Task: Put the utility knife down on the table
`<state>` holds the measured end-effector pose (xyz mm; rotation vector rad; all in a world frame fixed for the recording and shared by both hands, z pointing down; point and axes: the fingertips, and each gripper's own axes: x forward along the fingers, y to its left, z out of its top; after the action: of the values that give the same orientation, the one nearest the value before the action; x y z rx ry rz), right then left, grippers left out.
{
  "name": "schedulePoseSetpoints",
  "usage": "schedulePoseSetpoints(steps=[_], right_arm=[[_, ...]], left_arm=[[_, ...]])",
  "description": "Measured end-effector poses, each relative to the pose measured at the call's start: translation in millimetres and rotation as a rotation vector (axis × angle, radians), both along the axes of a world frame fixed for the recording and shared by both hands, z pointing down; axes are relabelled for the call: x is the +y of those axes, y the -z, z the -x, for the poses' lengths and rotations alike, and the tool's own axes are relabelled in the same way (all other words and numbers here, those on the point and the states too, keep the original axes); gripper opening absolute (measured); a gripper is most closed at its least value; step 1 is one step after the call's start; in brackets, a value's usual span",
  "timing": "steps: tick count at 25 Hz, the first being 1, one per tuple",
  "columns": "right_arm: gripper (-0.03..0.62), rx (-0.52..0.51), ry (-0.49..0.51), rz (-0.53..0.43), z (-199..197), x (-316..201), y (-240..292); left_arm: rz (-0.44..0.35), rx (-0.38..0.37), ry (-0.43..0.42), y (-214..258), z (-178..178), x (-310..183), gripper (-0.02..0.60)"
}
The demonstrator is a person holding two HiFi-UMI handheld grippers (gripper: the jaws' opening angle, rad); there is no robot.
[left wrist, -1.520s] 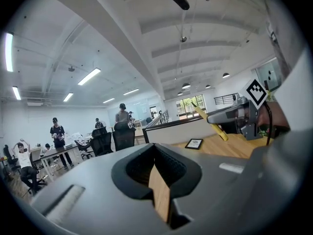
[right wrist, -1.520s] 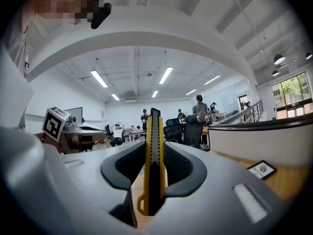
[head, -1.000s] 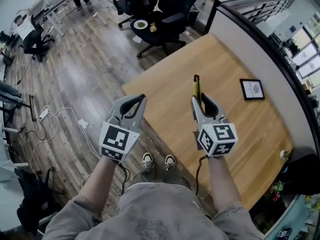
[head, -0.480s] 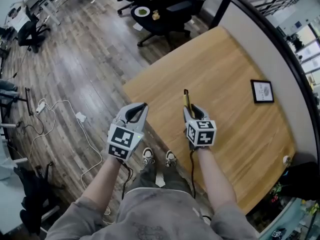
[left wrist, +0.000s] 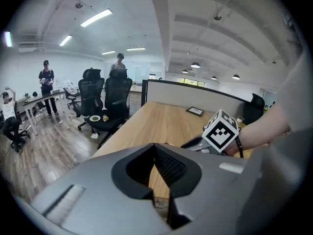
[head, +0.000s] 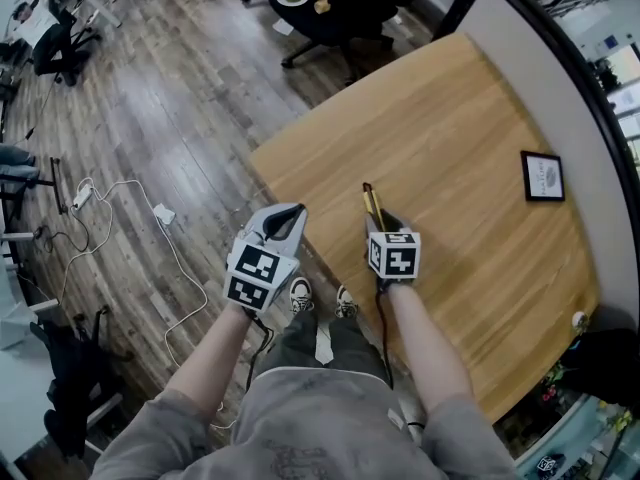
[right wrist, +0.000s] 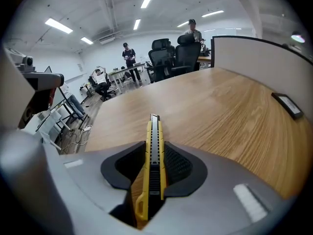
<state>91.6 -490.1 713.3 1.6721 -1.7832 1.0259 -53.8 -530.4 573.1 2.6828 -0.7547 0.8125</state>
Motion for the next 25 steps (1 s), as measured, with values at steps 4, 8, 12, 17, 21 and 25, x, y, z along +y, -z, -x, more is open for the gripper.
schedulePoseSetpoints(steps=[4, 8, 12, 17, 21, 25], right_arm=[[0.127, 0.009, 0.011, 0.006, 2, -2, -1], [0.127, 0.055, 0.045, -0.01, 2, -3, 11], [0.126, 0.075, 0.096, -0.102, 6, -7, 58], [0.119, 0.074, 0.151, -0.286, 10, -6, 166], [0.06, 0.101, 0.188, -0.453, 14, 5, 256], [0.044, 0.133, 0.194, -0.592, 15, 29, 337]], left_arm=[[0.01, -0.015, 0.002, -4, 6, 1, 0.0], [0.002, -0.016, 0.005, 2, 9, 1, 0.0], [-0.04, 0.002, 0.006, 28, 11, -2, 0.001], [-0.141, 0.052, 0.003, 88, 14, -3, 0.0], [-0.22, 0.097, -0.009, 145, 17, 7, 0.0], [-0.34, 0.163, -0.046, 211, 9, 22, 0.001]])
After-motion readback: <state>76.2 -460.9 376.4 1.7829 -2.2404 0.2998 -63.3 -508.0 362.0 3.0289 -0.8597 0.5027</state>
